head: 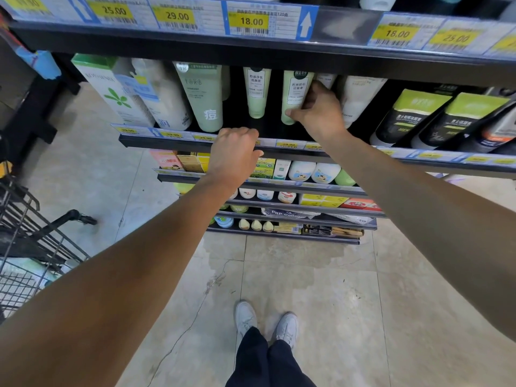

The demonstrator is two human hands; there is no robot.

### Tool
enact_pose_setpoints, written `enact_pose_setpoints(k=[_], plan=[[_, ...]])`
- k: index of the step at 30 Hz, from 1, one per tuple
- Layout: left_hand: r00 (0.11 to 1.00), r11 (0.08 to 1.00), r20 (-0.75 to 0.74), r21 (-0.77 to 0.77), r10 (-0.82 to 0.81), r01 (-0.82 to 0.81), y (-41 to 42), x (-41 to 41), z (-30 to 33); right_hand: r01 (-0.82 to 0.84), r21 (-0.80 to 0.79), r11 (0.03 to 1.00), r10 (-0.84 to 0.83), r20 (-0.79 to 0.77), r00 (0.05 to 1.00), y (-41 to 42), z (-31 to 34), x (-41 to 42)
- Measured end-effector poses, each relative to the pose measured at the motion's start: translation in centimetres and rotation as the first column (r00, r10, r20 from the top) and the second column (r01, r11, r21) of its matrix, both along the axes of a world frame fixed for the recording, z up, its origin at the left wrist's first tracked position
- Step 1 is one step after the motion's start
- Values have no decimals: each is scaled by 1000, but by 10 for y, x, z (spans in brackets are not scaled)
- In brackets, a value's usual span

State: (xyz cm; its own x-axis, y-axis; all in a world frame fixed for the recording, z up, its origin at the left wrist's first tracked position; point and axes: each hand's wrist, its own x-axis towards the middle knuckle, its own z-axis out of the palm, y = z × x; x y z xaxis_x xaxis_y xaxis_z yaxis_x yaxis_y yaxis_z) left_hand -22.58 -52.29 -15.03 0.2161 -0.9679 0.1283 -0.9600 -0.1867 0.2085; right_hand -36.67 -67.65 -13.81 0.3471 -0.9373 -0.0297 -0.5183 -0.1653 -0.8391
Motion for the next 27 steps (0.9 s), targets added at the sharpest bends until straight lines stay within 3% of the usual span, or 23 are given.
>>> enact_pose_setpoints(k=[4, 7, 12, 17, 23, 27], plan=[[996, 997, -82, 82, 17, -10, 1, -1, 12, 44, 112, 993, -41, -29, 999, 23, 16, -13], [983, 995, -179, 102, 37, -19, 15, -7, 33, 55, 49, 997, -49, -116, 992, 63, 38, -35], [972, 993, -205, 15, 119, -118, 78, -32, 74, -231, -96, 968, 187, -337, 923, 141, 82, -67], [932, 942, -175, -57, 316, -330, 172, -56, 101, -580, -273, 768, 403, -497, 768, 213, 113, -77], [809, 807, -172, -99, 563, -582, 285, -75, 114, -750, -317, 581, 569, -502, 652, 278, 121, -69], [696, 685, -151, -122, 702, -718, 351, -83, 115, -851, -274, 448, 705, -476, 525, 316, 114, -41]])
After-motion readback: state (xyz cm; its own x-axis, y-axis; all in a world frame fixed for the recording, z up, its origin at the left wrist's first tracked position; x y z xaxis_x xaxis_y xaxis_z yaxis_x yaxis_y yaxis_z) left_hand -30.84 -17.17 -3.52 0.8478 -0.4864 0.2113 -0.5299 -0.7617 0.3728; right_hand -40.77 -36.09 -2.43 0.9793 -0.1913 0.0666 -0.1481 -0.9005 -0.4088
